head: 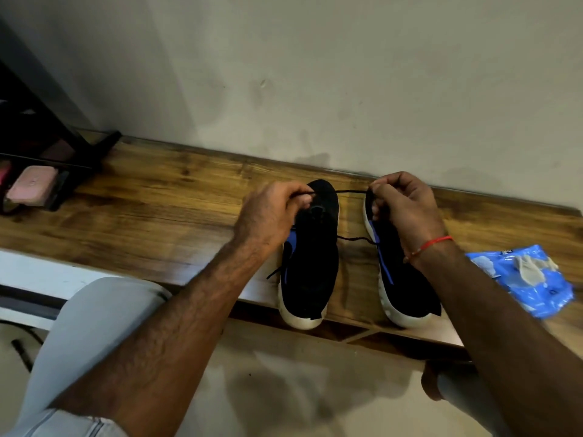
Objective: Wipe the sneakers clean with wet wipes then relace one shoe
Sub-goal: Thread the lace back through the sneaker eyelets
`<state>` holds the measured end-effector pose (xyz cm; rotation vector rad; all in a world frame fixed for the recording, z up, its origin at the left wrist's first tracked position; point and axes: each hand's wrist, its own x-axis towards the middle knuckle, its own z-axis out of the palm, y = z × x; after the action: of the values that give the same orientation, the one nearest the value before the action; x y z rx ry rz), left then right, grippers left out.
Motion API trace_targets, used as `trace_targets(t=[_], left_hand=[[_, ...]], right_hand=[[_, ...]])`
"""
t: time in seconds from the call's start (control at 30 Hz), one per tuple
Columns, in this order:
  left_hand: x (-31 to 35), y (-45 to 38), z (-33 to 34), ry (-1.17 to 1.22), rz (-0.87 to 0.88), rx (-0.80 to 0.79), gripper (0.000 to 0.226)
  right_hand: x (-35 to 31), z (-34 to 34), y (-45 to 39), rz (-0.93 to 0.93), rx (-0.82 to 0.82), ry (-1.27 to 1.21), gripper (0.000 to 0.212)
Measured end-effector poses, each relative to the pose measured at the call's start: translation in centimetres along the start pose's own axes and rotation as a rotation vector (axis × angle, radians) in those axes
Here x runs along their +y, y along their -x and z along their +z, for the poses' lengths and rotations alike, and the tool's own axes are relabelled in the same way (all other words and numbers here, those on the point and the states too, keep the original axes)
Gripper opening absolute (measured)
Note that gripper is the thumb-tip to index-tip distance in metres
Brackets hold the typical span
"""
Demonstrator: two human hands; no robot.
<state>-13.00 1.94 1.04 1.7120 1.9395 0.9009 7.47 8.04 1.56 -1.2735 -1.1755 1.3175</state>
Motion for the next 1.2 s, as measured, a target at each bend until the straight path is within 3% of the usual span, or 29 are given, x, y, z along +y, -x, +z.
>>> trace_targets(t=[0.1, 0.17, 0.23, 0.3, 0.37, 0.53, 0.63, 0.7, 0.77, 0.83, 0.93, 1.2], left_hand=[[-0.8, -0.3, -1.1, -0.118, -0.014, 0.141, 0.017], [-0.9, -0.3, -1.2, -0.116, 0.013, 0.145, 0.016], [-0.4, 0.0, -0.8, -0.093, 0.077, 0.073, 0.016], [0.2, 0.4, -0.2, -0.034, 0.142, -0.003, 0.015], [0.6, 0.6, 0.2, 0.035, 0.153, -0.057, 0.014], [0.3, 0.6, -0.1, 0.041, 0.058, -0.045, 0.018], [-0.3, 0.5, -0.1, 0.011, -0.067, -0.037, 0.016], [-0.4, 0.8, 0.4, 0.045, -0.154, -0.117, 0.023], [-0.4, 1.4, 1.0, 0.087, -0.219, -0.238, 0.035], [-0.6, 1.5, 1.3, 0.060, -0.200, -0.301, 0.033], [-0.8, 1.0, 0.8, 0.002, -0.158, -0.296, 0.009], [-1.9, 1.3, 1.5, -0.172, -0.159, -0.194, 0.005]], right_hand=[[0.8, -0.5, -0.4, -0.106, 0.046, 0.374, 0.007], [1.3, -0.5, -0.1, -0.261, 0.004, 0.788, 0.026], [1.1, 0.0, 0.6, -0.432, -0.113, 1.001, 0.049], [0.8, 0.8, 1.1, -0.520, -0.351, 0.904, 0.054], [0.8, 1.3, 1.7, -0.442, -0.528, 0.724, 0.042], [1.3, 1.4, 1.3, -0.285, -0.379, 0.502, 0.009], [2.3, 0.9, 0.0, -0.217, -0.244, 0.473, 0.005], [2.8, 0.7, -0.3, -0.171, -0.216, 0.495, 0.004], [3.3, 0.8, -0.3, -0.110, -0.234, 0.501, 0.005], [3.6, 1.1, -0.2, -0.093, -0.259, 0.510, 0.007], [4.2, 1.4, -0.2, -0.091, -0.293, 0.557, 0.005], [5.0, 1.7, -0.7, -0.098, -0.425, 0.603, 0.006]])
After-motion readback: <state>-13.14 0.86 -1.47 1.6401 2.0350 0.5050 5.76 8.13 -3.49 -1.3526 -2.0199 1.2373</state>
